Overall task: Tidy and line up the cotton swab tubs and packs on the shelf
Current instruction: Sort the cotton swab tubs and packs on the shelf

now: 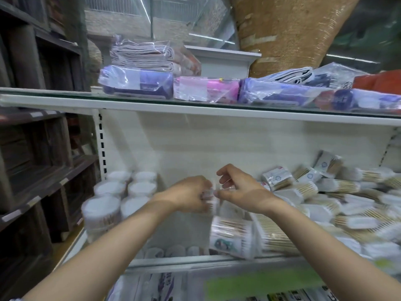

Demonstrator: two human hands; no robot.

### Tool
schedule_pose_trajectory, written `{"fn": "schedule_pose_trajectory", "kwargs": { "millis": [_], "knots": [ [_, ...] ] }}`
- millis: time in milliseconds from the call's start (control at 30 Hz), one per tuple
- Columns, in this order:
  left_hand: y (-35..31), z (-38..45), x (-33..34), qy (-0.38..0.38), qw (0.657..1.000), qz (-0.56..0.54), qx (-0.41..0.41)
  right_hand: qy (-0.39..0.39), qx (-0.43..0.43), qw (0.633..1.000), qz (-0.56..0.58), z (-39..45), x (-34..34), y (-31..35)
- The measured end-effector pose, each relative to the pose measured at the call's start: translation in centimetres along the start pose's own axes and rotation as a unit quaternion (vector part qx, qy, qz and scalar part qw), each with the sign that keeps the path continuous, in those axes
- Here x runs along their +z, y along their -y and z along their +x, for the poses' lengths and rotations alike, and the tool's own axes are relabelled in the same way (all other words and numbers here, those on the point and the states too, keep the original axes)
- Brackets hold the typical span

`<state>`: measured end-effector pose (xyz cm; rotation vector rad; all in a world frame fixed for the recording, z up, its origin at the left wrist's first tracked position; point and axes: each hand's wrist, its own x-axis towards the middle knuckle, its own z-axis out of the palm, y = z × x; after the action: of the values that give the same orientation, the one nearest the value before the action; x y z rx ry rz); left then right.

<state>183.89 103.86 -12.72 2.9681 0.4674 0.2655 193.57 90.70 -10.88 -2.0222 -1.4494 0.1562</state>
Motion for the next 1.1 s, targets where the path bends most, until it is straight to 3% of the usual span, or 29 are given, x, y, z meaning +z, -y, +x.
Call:
{"fn": "schedule_pose_trajectory", "kwargs": {
  "millis": [167, 267, 367, 500, 633, 700, 867, 1100],
  "knots": [
    [-0.4, 1.0, 1.7, -0.004, 1.0, 0.002, -0.023, -0.012, -0.004, 1.0, -0.004, -0.3, -1.4, -1.8],
    [-0.6, 0.5, 1.6, -0.06, 0.997, -0.047, -0.032, -0.026, -0.011, 1.0, 0.013, -0.3, -1.9, -2.5],
    [-0.6, -0.5, 1.0, -0.161, 0.977, -0.129, -0.047, -0.038, -0.022, 0.997, 0.063, -0.4, -2.3, -2.7],
    [-1.3, -1.9, 0.1, -0.229, 0.903, -0.353, -0.091, -0.005, -0.03, 0.99, 0.136, -0.6, -2.2, -2.5],
    [-2.4, -3.0, -0.6, -0.224, 0.793, -0.545, -0.154, 0.045, -0.025, 0.963, 0.264, 0.0, -1.0, -2.0],
    [-3.0, -3.6, -1.0, -0.208, 0.767, -0.579, -0.181, 0.057, -0.013, 0.948, 0.313, 0.2, -0.5, -1.8],
    [-3.3, -4.3, -1.7, -0.211, 0.766, -0.575, -0.195, 0.083, -0.004, 0.916, 0.393, 0.4, 0.0, -1.3],
    [-2.9, -4.0, -2.7, -0.239, 0.767, -0.56, -0.202, 0.08, -0.006, 0.901, 0.427, 0.7, -0.2, -0.7]
  ]
}}
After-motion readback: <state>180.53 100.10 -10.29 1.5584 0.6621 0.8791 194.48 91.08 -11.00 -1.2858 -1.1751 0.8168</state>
